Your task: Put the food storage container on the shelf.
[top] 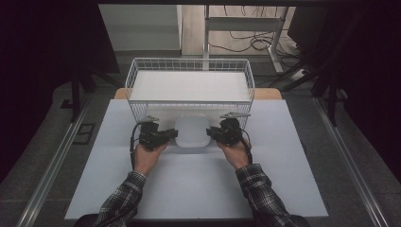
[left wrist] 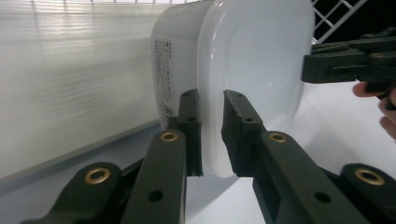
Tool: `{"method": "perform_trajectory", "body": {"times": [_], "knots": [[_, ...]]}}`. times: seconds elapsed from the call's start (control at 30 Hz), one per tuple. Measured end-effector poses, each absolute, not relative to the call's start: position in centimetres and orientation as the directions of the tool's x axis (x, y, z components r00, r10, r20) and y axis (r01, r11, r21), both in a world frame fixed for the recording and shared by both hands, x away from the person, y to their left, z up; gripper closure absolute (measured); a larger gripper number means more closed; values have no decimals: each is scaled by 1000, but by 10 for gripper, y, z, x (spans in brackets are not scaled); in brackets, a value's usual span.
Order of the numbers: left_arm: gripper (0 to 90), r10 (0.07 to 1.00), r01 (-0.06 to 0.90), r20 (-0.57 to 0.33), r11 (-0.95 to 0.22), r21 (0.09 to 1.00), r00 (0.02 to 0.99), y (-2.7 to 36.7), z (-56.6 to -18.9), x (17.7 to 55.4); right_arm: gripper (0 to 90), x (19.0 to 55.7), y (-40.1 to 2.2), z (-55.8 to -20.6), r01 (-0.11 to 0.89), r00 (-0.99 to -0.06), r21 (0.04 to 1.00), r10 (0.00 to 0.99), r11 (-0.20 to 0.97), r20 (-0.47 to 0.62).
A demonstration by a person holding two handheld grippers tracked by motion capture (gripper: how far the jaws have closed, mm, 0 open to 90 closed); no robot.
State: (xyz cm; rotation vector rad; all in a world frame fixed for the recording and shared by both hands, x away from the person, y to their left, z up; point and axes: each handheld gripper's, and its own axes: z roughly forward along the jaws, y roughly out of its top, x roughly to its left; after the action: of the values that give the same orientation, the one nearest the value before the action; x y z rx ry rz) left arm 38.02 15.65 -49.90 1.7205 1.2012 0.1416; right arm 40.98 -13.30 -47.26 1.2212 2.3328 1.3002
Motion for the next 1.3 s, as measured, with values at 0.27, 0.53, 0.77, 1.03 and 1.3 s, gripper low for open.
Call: {"method": "perform_trajectory", "body": {"times": [0.27, 0.53, 0.77, 1.03, 1.3], "knots": [[713, 769, 622, -393, -7, 783, 504, 153, -499, 390, 677, 417, -128, -474, 538, -642, 794, 748, 283, 168], [681, 801, 580, -329, -28, 814, 501, 151, -497, 398, 651, 426, -126, -474, 533, -626, 807, 761, 257, 171], [627, 844, 556, -262, -49, 830, 467, 145, -493, 411, 610, 436, -122, -474, 521, -594, 820, 791, 235, 150], [528, 848, 563, -250, -68, 824, 467, 146, -489, 411, 546, 435, -123, -469, 511, -603, 825, 784, 240, 145], [346, 797, 546, -253, -112, 830, 548, 151, -487, 389, 650, 417, -131, -467, 496, -656, 825, 739, 271, 152]]}}
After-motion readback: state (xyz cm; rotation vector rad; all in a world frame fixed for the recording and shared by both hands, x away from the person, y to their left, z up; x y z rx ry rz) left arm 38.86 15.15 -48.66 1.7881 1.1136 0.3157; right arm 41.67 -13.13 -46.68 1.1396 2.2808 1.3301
